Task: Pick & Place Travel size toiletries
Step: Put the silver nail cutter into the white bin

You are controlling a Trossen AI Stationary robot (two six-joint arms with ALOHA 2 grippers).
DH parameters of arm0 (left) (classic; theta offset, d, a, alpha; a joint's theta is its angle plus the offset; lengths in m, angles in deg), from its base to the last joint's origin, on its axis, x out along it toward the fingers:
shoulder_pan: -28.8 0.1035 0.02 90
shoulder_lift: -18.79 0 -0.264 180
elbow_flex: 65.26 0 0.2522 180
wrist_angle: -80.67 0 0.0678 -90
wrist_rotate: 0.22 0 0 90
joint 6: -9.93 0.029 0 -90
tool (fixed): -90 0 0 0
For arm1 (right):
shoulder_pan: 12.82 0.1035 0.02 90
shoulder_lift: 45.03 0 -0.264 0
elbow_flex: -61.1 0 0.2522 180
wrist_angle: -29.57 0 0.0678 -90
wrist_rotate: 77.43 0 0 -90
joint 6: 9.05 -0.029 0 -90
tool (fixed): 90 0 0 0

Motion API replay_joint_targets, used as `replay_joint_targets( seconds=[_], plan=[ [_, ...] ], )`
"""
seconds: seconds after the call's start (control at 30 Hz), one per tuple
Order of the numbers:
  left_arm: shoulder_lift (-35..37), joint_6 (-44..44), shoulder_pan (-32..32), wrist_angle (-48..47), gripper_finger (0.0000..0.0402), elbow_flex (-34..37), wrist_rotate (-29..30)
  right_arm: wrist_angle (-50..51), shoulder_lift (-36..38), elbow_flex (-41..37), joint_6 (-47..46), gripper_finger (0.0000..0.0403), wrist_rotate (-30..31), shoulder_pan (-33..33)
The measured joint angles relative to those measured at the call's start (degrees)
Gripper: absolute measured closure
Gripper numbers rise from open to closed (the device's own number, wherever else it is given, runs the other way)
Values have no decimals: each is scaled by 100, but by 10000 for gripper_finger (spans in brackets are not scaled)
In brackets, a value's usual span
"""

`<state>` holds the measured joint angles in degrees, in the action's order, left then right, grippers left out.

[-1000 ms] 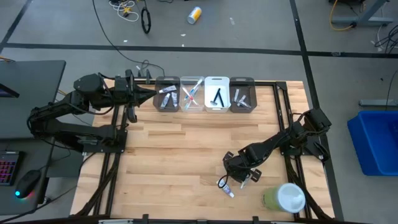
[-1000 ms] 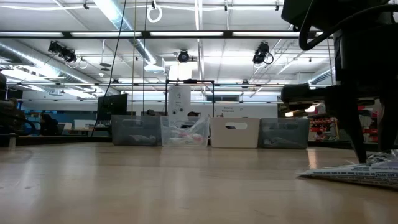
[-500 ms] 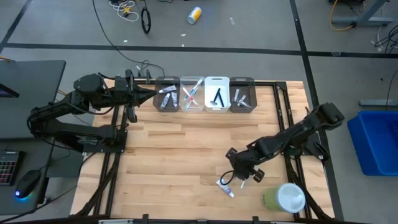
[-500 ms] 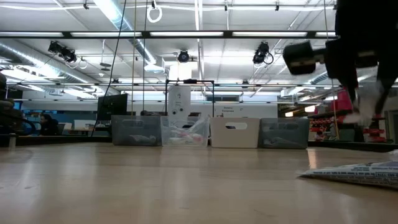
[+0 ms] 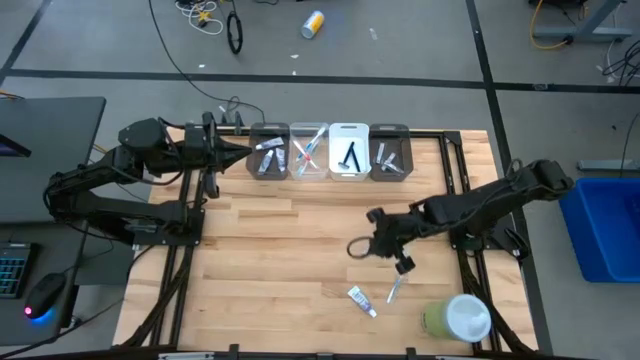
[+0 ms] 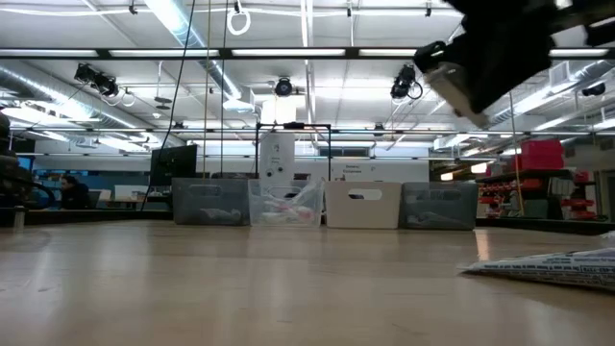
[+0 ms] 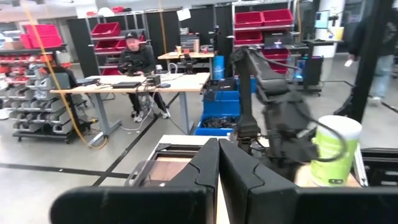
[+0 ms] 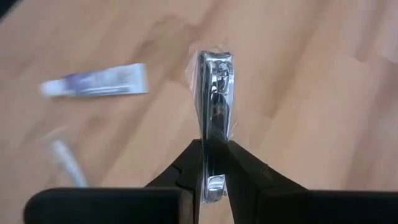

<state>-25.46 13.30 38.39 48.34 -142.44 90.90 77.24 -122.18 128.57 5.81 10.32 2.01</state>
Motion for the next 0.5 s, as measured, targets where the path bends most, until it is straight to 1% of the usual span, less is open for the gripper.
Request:
replay_joint_targets(
  seconds=[0.27,0.37,0.5],
  plan=[
    [0,-79,-2,-2,384,0,-227,-35,82,0,-397,348,237,-1018],
    [0,-84,-1,-2,384,0,-229,-149,82,0,-413,348,386,-1474],
    [0,-82,-2,-2,384,0,-229,-417,82,0,-583,348,422,-2195]
  ],
)
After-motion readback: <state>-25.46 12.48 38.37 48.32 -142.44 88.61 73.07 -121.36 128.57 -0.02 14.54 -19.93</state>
